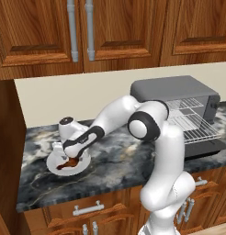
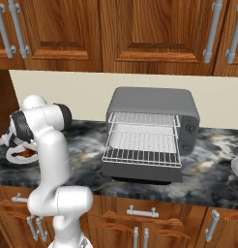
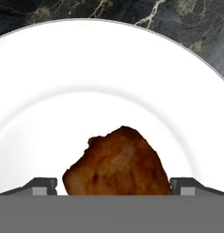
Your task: Open the toaster oven door. Place the bread on the top rack in the toaster oven and place the chicken drumstick on the bottom rack.
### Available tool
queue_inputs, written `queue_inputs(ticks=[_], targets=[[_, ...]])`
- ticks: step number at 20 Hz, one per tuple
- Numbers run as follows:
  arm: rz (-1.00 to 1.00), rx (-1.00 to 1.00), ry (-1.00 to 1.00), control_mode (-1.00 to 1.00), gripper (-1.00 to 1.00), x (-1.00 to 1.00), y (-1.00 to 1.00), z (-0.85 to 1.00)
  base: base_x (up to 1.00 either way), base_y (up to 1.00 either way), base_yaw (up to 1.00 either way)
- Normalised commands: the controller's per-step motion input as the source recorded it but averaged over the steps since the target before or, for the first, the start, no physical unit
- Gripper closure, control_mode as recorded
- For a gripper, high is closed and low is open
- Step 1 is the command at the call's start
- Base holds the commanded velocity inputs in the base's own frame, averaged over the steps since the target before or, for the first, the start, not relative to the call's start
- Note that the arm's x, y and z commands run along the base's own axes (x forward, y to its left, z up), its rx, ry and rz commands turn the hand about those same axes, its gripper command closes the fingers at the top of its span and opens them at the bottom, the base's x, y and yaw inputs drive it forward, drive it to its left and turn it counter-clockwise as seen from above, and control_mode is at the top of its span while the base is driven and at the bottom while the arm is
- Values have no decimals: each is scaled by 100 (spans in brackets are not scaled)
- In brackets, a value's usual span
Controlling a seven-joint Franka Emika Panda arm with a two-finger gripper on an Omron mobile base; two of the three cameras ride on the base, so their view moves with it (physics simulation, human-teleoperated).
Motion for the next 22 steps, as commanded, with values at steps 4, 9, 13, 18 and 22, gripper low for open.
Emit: queue_inputs(ticks=[4,9,13,18,22], targets=[[0,0,3,-100,100,0,-1,-14,0,0,0],[0,0,0,-100,100,0,-4,-6,0,0,0],[-1,0,0,-100,100,-4,-6,17,0,0,0],[-5,0,1,-100,100,-8,-16,35,0,0,0],[-7,1,1,-100,100,-10,-25,38,0,0,0]])
